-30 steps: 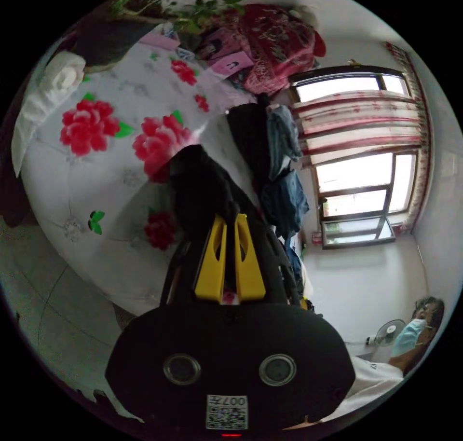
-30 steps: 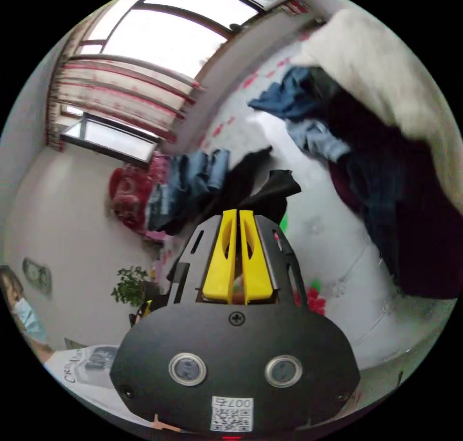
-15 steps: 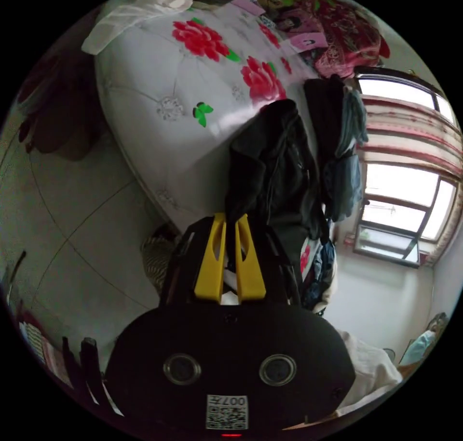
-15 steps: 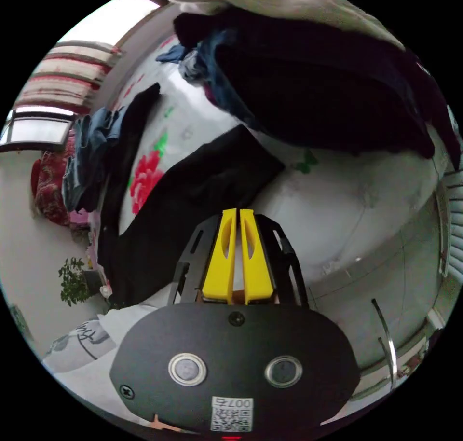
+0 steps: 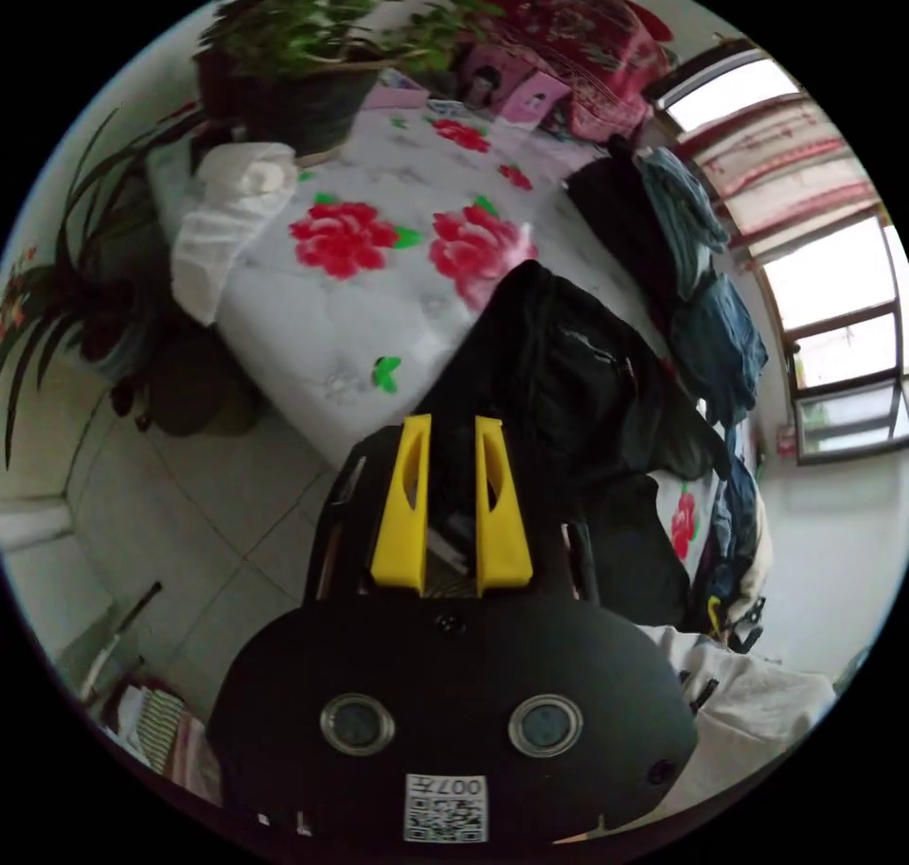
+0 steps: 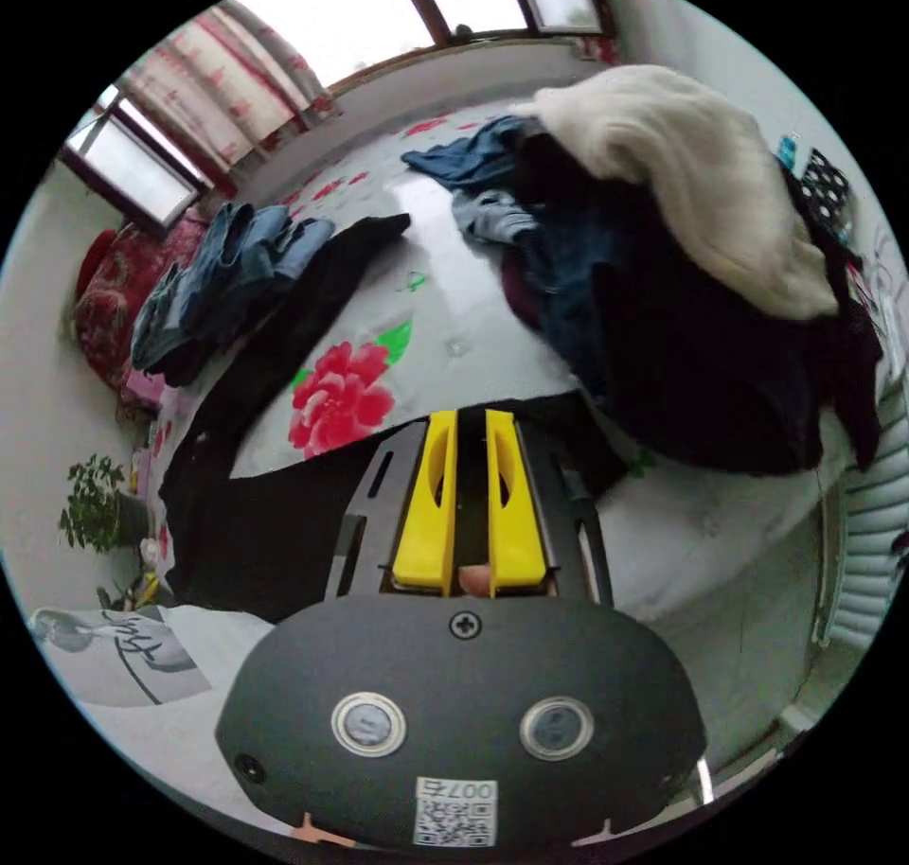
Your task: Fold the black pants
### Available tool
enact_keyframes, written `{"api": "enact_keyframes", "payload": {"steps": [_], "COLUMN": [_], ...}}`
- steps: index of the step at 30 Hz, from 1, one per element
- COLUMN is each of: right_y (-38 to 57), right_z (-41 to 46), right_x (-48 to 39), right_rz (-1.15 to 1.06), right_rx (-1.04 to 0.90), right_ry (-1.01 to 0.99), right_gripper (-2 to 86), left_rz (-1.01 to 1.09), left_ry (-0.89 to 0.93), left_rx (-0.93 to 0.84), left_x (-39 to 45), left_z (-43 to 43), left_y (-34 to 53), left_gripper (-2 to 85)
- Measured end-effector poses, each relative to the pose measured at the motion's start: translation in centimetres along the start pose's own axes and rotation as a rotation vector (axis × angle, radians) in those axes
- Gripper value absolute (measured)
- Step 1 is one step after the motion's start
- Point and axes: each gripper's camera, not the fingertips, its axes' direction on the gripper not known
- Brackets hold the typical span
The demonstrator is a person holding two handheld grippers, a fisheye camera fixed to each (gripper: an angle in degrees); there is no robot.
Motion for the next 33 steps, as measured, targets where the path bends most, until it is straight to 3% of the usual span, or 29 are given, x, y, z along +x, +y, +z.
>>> {"api": "enact_keyframes", "payload": {"steps": [8, 16, 22, 27, 31, 33], "right_y": [-9.9, -20.0, -24.8, -24.6, -25.0, -25.4], "right_z": [8.4, 15.2, 20.1, 25.4, 20.0, 14.0], "right_x": [-13.0, -20.7, -25.3, -26.2, -25.7, -23.9], "right_rz": [-0.228, -0.362, -0.599, -0.785, -0.769, -0.671], "right_rx": [-0.072, -0.074, -0.097, -0.349, -0.224, -0.079], "right_ry": [-0.059, 0.089, 0.311, 0.503, 0.375, 0.188], "right_gripper": [6.8, 8.1, 6.1, 1.4, 0.2, 0.0], "left_rz": [0.235, 0.333, 0.269, 0.129, 0.095, 0.117], "left_ry": [-0.100, -0.241, 0.073, 0.270, 0.345, 0.322], "left_rx": [-0.146, -0.315, -0.184, -0.047, -0.006, -0.013], "left_x": [11.6, 14.0, 11.4, 6.6, 5.0, 5.2], "left_z": [10.8, 14.9, 8.1, 3.5, 2.6, 3.0], "left_y": [-13.0, -18.1, -18.7, -19.4, -19.8, -20.0], "left_gripper": [10.3, 7.4, 0.0, -0.8, -1.0, -1.0]}}
